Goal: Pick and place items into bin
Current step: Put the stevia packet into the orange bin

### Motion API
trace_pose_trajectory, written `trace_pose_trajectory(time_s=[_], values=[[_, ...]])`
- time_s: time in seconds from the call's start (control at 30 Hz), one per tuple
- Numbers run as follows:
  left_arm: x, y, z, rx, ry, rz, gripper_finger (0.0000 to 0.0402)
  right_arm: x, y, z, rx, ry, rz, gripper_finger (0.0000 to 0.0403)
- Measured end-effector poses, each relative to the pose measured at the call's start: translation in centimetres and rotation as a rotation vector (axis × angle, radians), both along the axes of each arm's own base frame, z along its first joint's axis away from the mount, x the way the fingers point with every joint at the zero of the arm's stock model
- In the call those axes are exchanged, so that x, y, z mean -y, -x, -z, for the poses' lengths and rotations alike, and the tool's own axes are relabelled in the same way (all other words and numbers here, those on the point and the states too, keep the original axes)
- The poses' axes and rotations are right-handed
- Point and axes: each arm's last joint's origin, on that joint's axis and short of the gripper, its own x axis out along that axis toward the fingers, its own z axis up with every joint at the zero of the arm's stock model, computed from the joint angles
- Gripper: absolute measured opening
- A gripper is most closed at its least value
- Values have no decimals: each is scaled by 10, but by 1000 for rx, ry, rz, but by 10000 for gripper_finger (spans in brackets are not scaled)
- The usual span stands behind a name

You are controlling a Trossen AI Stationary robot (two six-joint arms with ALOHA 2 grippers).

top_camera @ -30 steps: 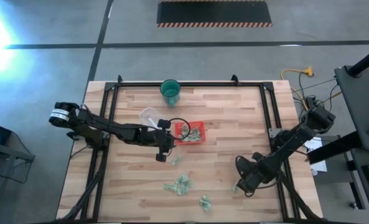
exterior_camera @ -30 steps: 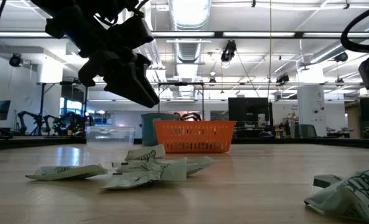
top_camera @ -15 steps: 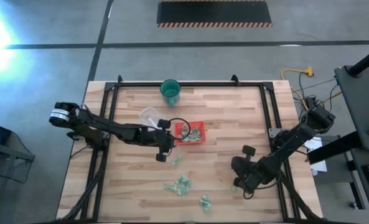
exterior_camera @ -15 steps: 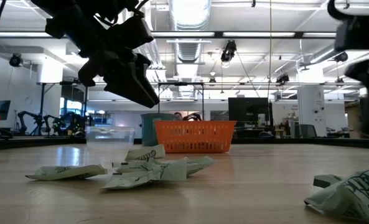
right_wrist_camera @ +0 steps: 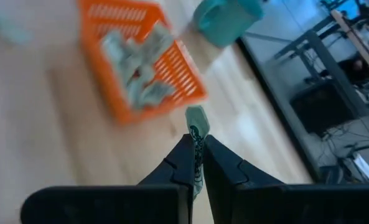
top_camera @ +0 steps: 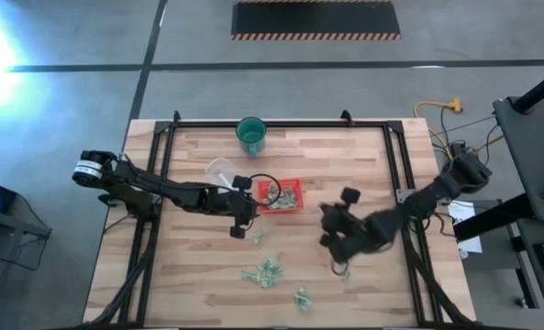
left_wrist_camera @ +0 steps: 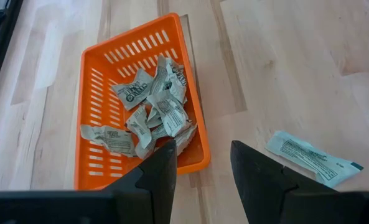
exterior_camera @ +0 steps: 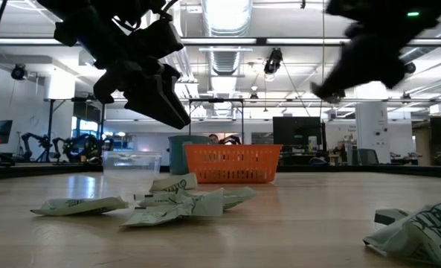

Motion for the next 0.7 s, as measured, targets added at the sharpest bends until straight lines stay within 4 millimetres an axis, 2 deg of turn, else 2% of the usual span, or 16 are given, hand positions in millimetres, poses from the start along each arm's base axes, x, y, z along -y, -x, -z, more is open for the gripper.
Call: trace_pose_trajectory(time_s=[0.13,0.3,0.5,0.7], values=[[0,0,0,0,0,0,135,24,-27,-11,-1,5,-19,15],[0,1,1,-19,-3,0,135,53,-55,-18,49,-54,-146,15],[-1,6,6,-84,4,-15,135,83,-67,-18,82,-148,-213,15],[-1,7,7,-100,2,-18,135,100,-73,0,32,-221,-223,15]])
